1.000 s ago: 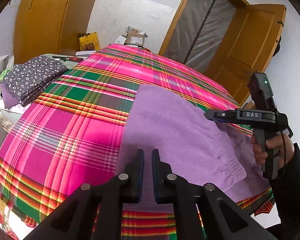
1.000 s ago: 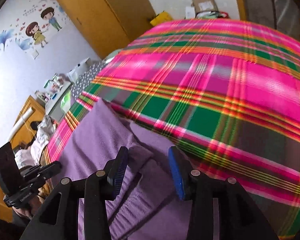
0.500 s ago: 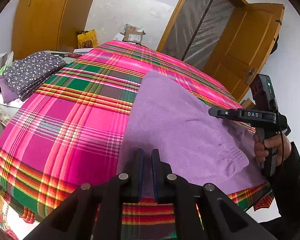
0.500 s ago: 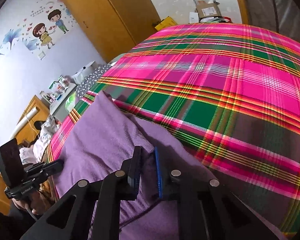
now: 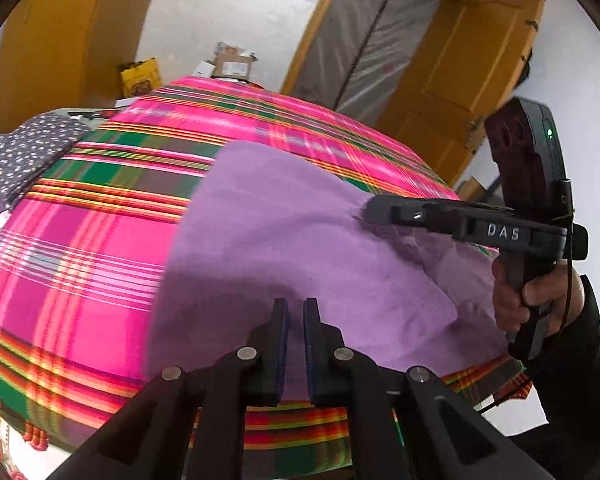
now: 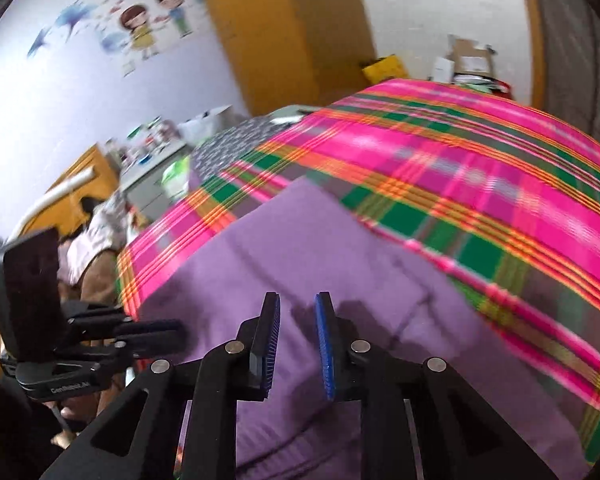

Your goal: Fold clothes

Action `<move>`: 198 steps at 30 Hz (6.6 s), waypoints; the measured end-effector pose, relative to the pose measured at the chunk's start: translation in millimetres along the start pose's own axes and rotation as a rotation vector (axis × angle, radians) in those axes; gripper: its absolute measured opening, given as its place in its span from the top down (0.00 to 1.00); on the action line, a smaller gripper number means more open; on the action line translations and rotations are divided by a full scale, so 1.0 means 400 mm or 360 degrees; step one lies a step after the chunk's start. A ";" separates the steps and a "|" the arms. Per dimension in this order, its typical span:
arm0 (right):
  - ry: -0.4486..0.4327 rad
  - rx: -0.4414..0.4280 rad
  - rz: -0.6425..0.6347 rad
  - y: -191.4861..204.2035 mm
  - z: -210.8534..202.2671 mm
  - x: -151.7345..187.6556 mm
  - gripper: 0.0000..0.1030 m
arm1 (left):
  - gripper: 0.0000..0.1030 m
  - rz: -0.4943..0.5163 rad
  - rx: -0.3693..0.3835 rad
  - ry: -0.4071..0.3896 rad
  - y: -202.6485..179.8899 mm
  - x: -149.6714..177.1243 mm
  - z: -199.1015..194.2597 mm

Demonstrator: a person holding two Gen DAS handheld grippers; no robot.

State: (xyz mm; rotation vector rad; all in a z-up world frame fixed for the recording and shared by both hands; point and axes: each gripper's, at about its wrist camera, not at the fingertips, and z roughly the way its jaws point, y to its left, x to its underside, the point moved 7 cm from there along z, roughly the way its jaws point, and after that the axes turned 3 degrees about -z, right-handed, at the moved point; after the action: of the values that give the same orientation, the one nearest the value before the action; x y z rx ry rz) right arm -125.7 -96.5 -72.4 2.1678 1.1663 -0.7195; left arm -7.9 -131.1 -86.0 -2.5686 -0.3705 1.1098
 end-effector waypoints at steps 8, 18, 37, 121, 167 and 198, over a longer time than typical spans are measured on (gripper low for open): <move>0.0136 -0.0047 -0.0054 0.032 0.047 0.048 0.82 | 0.94 0.0013 0.0041 0.0013 -0.021 0.028 -0.001; 0.0113 -0.0033 -0.0051 0.042 0.004 0.082 0.81 | 0.94 0.0030 0.0044 0.0011 -0.024 0.030 -0.016; -0.0013 -0.0048 0.0076 0.023 -0.058 0.118 0.83 | 0.94 0.0040 0.0046 0.0008 -0.045 0.024 -0.016; -0.1385 -0.0085 0.2493 -0.548 -0.775 0.983 0.38 | 0.94 0.0376 0.0377 0.0182 -0.345 0.004 0.116; -0.1134 0.0297 0.1344 -0.390 -0.853 0.385 0.91 | 0.94 0.0302 0.0405 0.0121 -0.325 -0.002 0.083; -0.0170 -0.0015 0.0795 -0.138 -0.205 0.233 0.58 | 0.94 0.0152 0.0307 0.0041 -0.217 -0.002 0.030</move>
State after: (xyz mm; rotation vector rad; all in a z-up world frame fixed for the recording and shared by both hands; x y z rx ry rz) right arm -113.3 37.3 -91.8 2.2498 0.5340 -0.5922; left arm -26.8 -49.8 -59.6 -2.4493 -0.1282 1.0862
